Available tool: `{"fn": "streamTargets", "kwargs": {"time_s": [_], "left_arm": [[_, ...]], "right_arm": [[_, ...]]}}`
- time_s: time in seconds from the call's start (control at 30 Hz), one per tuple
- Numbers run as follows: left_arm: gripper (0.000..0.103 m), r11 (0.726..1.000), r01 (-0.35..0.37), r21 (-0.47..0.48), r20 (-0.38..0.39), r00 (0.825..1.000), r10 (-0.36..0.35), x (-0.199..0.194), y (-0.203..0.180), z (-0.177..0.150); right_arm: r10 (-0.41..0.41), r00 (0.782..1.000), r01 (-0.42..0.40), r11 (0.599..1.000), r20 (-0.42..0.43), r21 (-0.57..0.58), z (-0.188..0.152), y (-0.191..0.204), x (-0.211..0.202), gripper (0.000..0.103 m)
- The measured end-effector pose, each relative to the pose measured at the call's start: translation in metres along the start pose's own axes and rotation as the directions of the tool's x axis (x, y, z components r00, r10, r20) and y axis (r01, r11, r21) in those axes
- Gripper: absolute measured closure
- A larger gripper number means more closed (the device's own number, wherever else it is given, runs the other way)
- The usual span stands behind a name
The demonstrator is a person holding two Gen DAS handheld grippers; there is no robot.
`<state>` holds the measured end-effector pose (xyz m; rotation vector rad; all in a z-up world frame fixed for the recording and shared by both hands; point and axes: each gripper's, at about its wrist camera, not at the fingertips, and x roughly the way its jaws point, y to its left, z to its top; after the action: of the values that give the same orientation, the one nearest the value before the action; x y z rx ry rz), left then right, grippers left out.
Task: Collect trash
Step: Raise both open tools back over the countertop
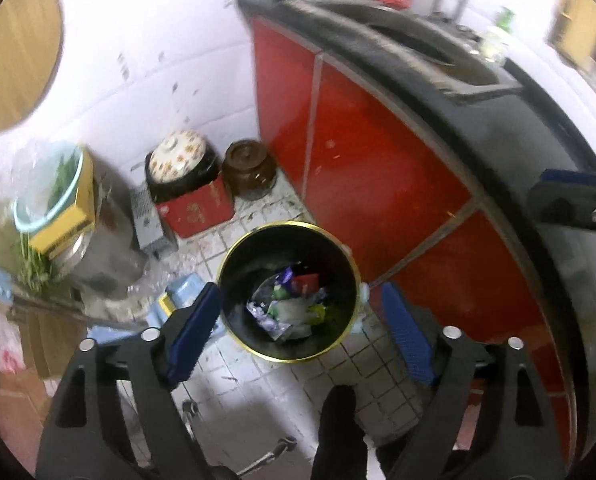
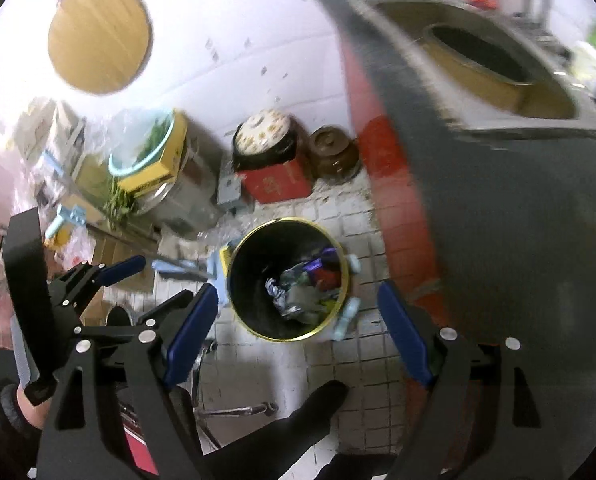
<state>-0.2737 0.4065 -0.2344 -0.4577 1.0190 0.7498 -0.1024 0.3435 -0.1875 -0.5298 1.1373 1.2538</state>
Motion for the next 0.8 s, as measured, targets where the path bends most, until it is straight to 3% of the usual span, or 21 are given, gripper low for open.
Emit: {"fn": "streamTargets", "kwargs": {"time_s": [0.13,0.27,0.37,0.53,0.63,0.8], "left_arm": [[0.014,0.995,0.062,0.082,0.024,0.998,-0.064,-0.028,-0.058,0.005],[0.013,0.959,0.176,0.222,0.029,0.982,-0.187,-0.053,-0.136,0.008],[0.013,0.901,0.247,0.356,0.029,0.961,-0.275,-0.072,-0.203,0.009],[0.013,0.762,0.332,0.556,0.008,0.914,-0.405,-0.102,-0.307,0.003],[0.013,0.681,0.381,0.626,-0.016,0.879,-0.477,-0.121,-0.361,-0.002],[0.013,0.602,0.418,0.681,-0.051,0.846,-0.530,-0.140,-0.417,-0.017]], "right_arm": [[-0.084,0.993,0.076,0.993,0.084,0.086,-0.032,-0.043,-0.070,0.019],[-0.215,0.965,0.183,0.963,0.153,0.196,-0.080,-0.094,-0.144,0.019],[-0.316,0.932,0.256,0.921,0.179,0.293,-0.125,-0.135,-0.197,0.018],[-0.447,0.877,0.328,0.826,0.177,0.458,-0.200,-0.191,-0.273,0.018],[-0.504,0.846,0.348,0.770,0.174,0.536,-0.246,-0.215,-0.311,0.018],[-0.568,0.806,0.372,0.705,0.167,0.603,-0.301,-0.239,-0.353,0.018]]}}
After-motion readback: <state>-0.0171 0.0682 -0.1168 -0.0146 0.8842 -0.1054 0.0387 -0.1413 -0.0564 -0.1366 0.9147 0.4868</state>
